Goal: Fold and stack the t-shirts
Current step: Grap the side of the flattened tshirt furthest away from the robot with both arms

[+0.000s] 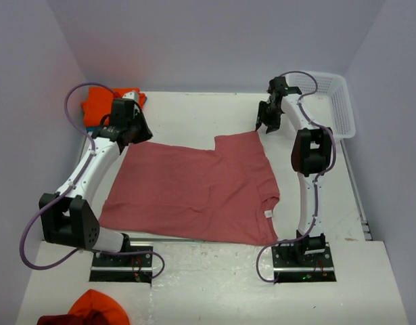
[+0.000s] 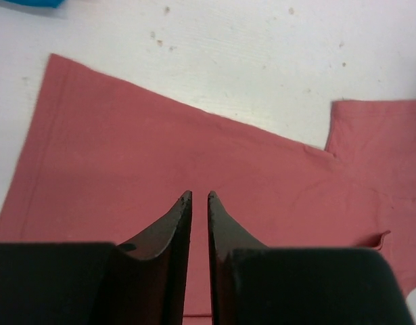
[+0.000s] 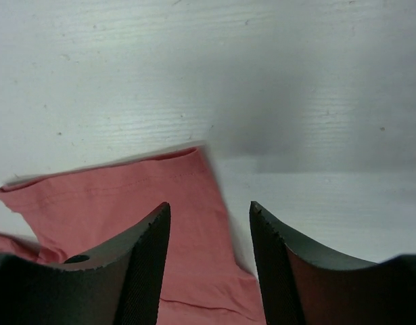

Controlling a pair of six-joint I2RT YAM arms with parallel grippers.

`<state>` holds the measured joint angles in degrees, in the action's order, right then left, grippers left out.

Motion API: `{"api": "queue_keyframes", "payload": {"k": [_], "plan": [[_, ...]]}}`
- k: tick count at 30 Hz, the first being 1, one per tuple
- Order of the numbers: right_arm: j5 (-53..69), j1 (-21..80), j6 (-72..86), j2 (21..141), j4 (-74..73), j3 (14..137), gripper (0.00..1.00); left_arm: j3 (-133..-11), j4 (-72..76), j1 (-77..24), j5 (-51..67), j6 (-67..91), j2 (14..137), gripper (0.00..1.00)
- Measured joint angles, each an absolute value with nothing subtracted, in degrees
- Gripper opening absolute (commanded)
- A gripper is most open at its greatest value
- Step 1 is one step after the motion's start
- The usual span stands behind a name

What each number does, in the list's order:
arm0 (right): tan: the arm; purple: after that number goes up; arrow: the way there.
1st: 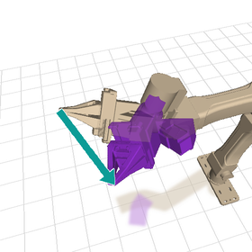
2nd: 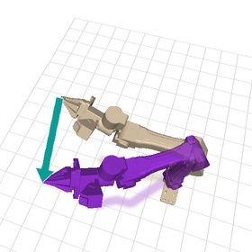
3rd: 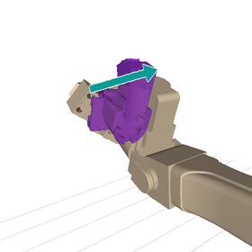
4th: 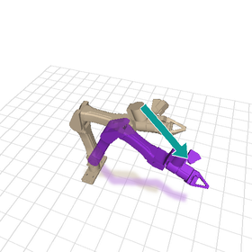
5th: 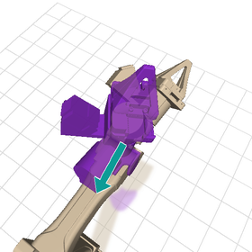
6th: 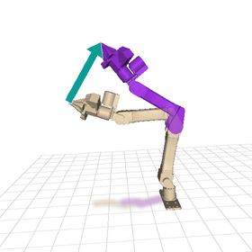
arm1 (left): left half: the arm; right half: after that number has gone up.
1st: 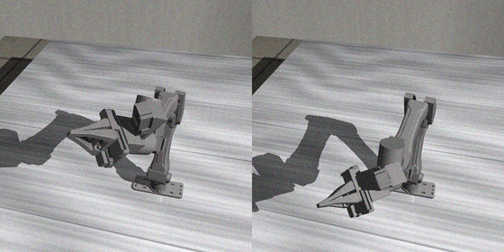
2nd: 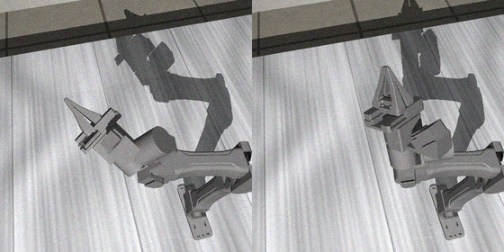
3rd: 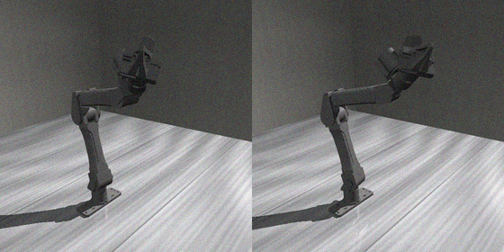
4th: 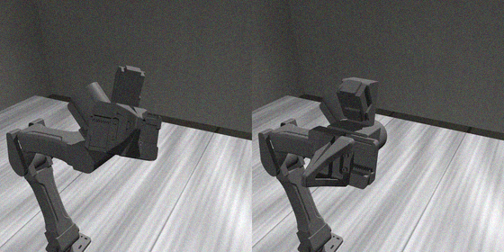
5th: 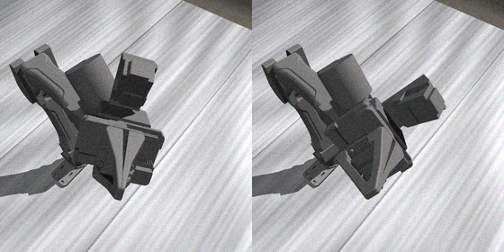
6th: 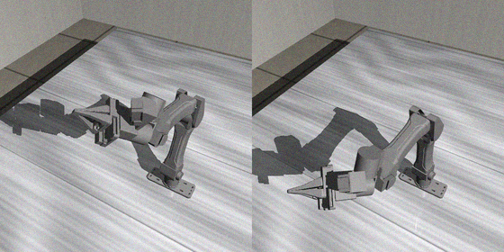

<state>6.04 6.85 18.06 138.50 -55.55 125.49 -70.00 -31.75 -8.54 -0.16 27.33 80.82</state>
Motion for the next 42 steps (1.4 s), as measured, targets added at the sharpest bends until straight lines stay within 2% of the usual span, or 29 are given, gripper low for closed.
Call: {"api": "queue_keyframes", "payload": {"k": [9,11,14,18,24,33,37,42], "plan": [[12.93,7.46,17.3,138.93,-60.82,127.26,0.59,-73.32,-29.58,-12.67,7.6,26.76,90.54,0.22],[13.78,7.62,17.32,139.15,-61.34,127.26,0.58,-74.94,-29.5,-13.34,8.62,26.79,91.59,0.29],[14.63,7.64,17.58,139.41,-61.8,127.02,0.52,-77.47,-29.61,-14.22,9.58,26.65,92.03,0.32],[13.32,7.86,18.33,136.73,-57.41,120.29,0.57,-85.62,-28.84,-16.84,11.31,24.91,96.31,0.33],[11.68,8.64,19.97,121.38,-49.41,101.69,0.6,-102.96,-27.11,-22.04,15.49,20.99,114.04,0.38],[9.06,9.56,22.02,85.25,-39.81,89.84,0.67,-122.74,-27.33,-26.3,21.32,19.81,136.94,0.38],[9.69,9.56,21.74,80.71,-39.77,90.32,0.67,-125.27,-26.57,-27.97,21.87,19.27,141.36,0.39],[11.9,9.61,21.78,80.31,-39.9,83.64,0.67,-125.62,-24.64,-30.55,23.66,18.79,144.24,0.41]]}}
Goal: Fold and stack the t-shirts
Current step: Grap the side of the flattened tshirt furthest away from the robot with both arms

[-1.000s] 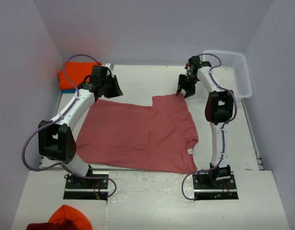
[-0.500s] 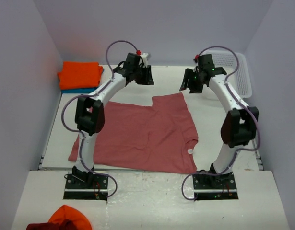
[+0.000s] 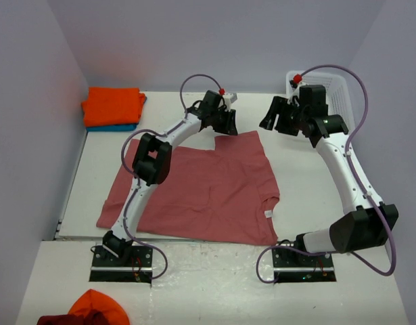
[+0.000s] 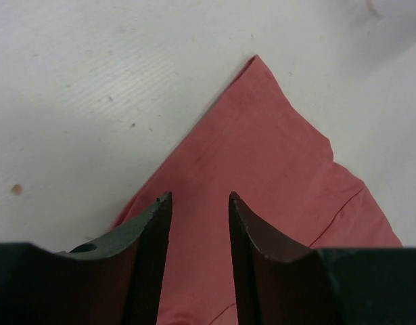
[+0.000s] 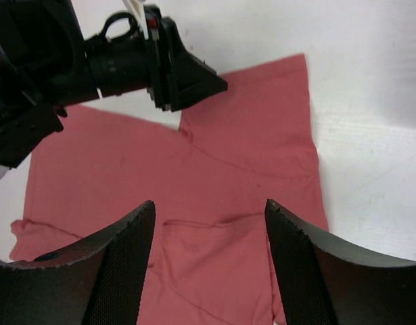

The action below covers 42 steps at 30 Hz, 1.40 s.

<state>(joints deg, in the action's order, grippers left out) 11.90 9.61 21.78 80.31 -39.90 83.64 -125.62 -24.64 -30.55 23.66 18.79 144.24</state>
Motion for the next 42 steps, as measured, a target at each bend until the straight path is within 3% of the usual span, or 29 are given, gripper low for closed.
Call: {"api": "queue_keyframes", "payload": {"k": [14,23,27,33,42], "plan": [[13.06,9.65,21.78,77.8,-41.1,80.12,0.68,-126.23,-22.5,-32.29,25.08,18.37,147.87,0.38],[12.95,9.65,21.71,77.62,-41.12,80.12,0.68,-121.97,-19.33,-32.29,22.04,18.48,146.36,0.26],[12.97,9.65,21.74,77.71,-41.08,79.55,0.68,-119.04,-18.52,-32.45,19.62,18.44,144.66,0.12],[13.02,9.65,21.8,79.88,-40.93,79.2,0.68,-115.37,-18.55,-32.64,16.82,18.5,142.3,0.0],[12.99,9.65,22.11,90.3,-41.5,82.74,0.68,-105.08,-19.86,-33.04,14.09,19.46,135.17,0.0]]}}
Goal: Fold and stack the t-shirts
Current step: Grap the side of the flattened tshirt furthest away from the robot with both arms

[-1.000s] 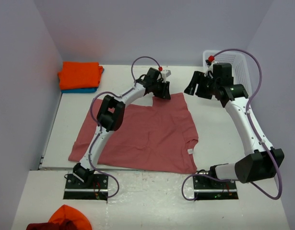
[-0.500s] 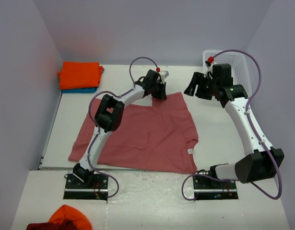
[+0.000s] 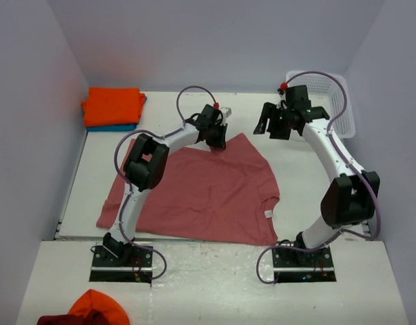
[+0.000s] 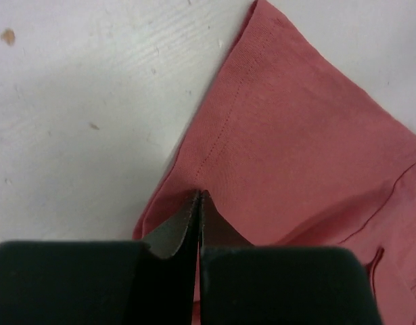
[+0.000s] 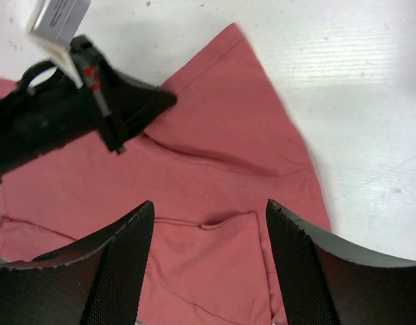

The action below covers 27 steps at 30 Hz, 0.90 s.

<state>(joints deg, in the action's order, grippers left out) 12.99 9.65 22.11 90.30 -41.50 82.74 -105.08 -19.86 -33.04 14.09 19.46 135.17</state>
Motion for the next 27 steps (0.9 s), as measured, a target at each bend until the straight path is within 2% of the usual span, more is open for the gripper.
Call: {"api": "queue_keyframes", "payload": {"k": [14,27], "plan": [[12.49,11.29,24.95,118.52,-47.4,103.18,0.67,-97.69,-21.08,-35.77,13.82,20.38,129.95,0.01],[12.51,13.72,26.11,128.18,-51.99,112.55,0.67,-90.17,-20.78,-36.6,16.36,20.47,125.23,0.01]]}}
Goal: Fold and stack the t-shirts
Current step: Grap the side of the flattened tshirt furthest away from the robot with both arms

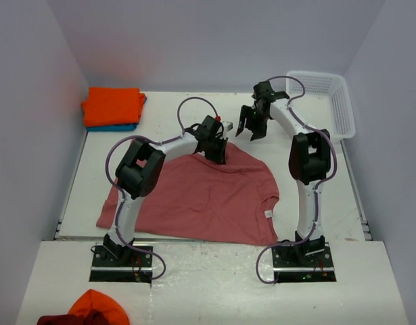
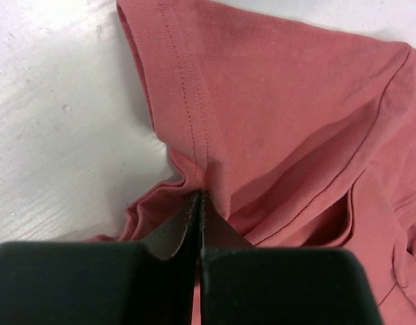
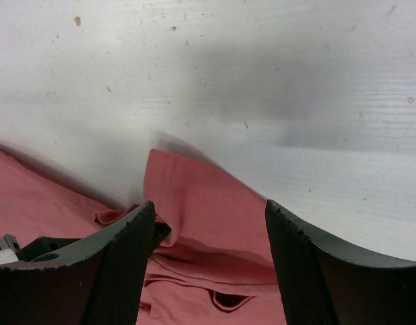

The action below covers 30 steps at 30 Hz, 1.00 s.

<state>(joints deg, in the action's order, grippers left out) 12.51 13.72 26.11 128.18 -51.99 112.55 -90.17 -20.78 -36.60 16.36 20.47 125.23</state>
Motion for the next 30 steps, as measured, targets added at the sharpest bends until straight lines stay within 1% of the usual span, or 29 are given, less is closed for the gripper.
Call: {"api": "queue_keyframes", "payload": {"k": [12,21,24,25,30], "plan": [[14.79,16.95,26.81,133.8,-53.36,116.46,0.67,-89.23,-20.84,-36.38,16.97,21.96,124.66,0.01],[18.92,19.14,29.04,137.56,-52.66,118.28,0.66,-88.86,-20.73,-36.64,17.41,21.89,124.46,0.01],[19.77,19.42,29.54,138.3,-52.47,118.8,0.61,-88.58,-20.64,-36.67,17.74,21.89,124.31,0.01],[20.16,19.49,29.63,138.52,-52.27,118.96,0.56,-88.53,-20.67,-36.67,17.8,21.87,124.29,0.01],[20.51,19.49,30.22,138.76,-51.64,118.96,0.49,-88.49,-20.67,-36.69,18.0,21.85,124.27,0.01]]}}
